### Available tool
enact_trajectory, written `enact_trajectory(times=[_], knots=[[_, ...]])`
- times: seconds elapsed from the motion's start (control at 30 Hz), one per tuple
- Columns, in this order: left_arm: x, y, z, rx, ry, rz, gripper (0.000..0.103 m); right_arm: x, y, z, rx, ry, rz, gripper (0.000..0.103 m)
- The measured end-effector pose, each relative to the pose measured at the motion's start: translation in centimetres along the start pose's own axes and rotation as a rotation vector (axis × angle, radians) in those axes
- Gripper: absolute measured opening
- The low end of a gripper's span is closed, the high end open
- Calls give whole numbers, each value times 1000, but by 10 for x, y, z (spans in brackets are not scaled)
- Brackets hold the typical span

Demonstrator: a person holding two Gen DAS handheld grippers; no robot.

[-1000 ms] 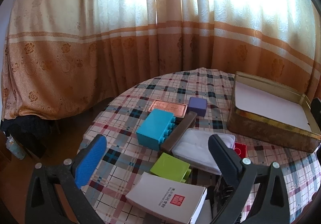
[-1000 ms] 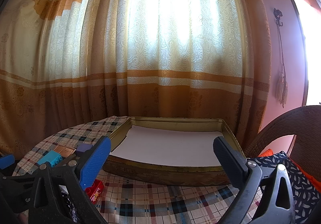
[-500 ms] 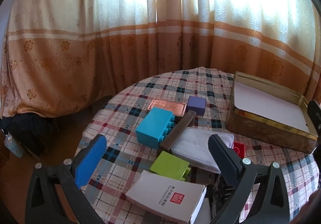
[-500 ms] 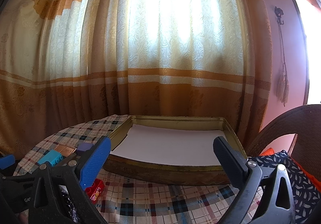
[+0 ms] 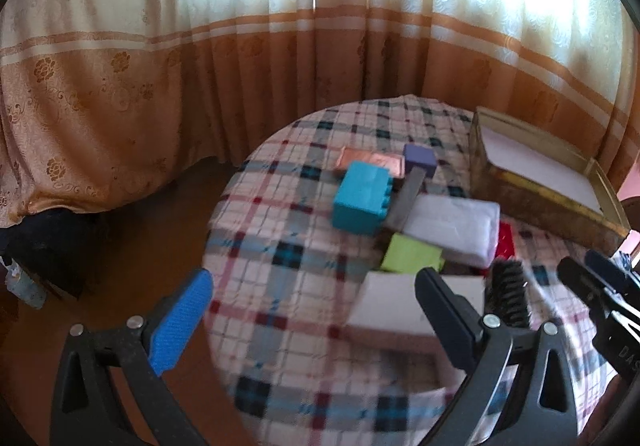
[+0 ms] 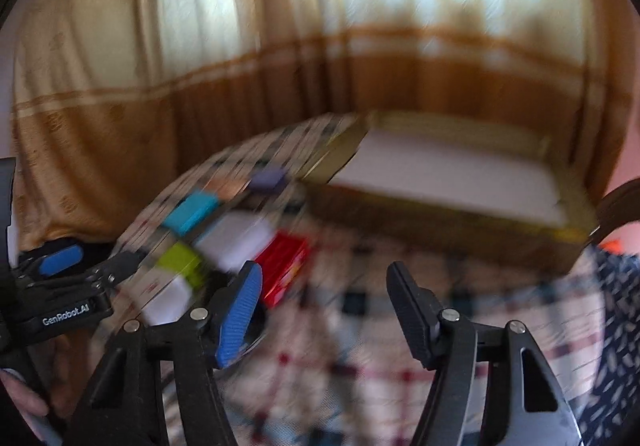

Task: Organize rigid objects
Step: 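Grasp the black brush with the right gripper while the left gripper grasps the white box, then carry the brush and white box into the gold tray and release both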

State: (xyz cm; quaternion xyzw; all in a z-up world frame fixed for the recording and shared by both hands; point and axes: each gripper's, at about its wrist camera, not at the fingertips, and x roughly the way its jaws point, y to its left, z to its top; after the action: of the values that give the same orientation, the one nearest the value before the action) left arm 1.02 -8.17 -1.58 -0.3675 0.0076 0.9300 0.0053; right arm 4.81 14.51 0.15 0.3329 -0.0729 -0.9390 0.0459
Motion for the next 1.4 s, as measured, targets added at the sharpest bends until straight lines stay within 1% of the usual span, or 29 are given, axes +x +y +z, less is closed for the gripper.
enact_trajectory(times=[0.07,0.13,0.17,0.27,0.37,0.47,0.5,0.6,0.7,0.77,0.83,0.93,1.03,1.07,1.1,1.13,1.2,1.3,1.4], knots=[[0,2,-3,12,11,3,100,2,10,-2,-6,16,42,67],[0,2,-6,25,22,-10,96,5,22,-2,-24,45,93,67],[1,2,-8,30,29,-19,95,10,27,-2,-21,68,115,67],[-2,-1,-9,43,28,-41,95,23,35,-8,-13,144,129,66],[-6,-5,-7,48,20,-70,93,42,38,-14,-2,225,155,47],[-10,-9,-6,69,4,-89,94,44,32,-14,45,242,197,44],[-10,-10,-6,76,2,-93,94,44,28,-13,63,251,211,39],[-11,-10,-6,72,10,-133,94,45,18,-11,90,279,223,32],[-8,-8,-6,41,46,-214,94,32,6,-11,103,274,213,31],[-5,-12,-5,37,58,-241,94,21,-3,-12,123,264,236,31],[-4,-17,-5,48,59,-256,94,10,-10,-14,130,241,226,31],[5,-30,-2,79,77,-260,94,-3,-19,-18,128,195,190,31],[18,-38,-2,85,110,-240,93,-5,-25,-17,136,183,178,31],[21,-37,-3,76,123,-244,91,-5,-25,-16,140,181,178,31],[26,-36,-4,63,142,-248,83,-6,-25,-16,140,179,177,31],[30,-34,-6,44,157,-251,84,-6,-25,-16,135,175,173,31],[28,-28,-10,12,137,-270,84,-7,-24,-16,126,165,167,31],[22,-27,-13,23,105,-267,83,-10,-24,-15,115,144,156,31],[9,-22,-8,6,54,-275,83,-16,-29,-11,111,109,141,31]])
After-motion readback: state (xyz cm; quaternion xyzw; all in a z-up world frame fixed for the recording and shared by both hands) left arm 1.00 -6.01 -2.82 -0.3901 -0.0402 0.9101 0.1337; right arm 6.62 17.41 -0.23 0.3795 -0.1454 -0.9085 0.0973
